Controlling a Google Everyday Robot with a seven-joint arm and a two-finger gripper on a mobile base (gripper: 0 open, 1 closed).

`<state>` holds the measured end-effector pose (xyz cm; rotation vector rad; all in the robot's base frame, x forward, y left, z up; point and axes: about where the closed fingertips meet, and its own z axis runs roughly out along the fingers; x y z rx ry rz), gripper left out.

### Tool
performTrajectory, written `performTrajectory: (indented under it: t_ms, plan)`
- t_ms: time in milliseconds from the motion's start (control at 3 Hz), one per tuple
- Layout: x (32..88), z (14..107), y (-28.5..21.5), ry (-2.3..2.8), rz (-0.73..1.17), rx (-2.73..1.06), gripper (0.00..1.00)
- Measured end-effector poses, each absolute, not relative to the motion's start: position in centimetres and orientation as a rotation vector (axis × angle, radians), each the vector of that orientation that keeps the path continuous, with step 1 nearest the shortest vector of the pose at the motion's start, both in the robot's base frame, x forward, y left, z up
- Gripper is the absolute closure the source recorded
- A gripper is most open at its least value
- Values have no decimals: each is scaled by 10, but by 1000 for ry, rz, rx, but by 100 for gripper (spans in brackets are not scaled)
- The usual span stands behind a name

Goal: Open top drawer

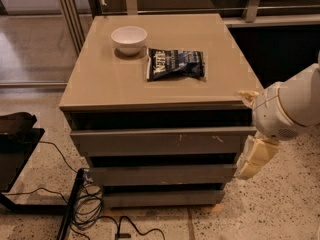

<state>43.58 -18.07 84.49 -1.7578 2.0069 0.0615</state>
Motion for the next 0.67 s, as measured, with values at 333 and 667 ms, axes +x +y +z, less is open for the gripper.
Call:
performTrajectory:
  t_ms: [333,667]
  plan:
    - [435,847,-178,1998,61,-1768,0]
    - [441,839,-166,1933,127,-1812,0]
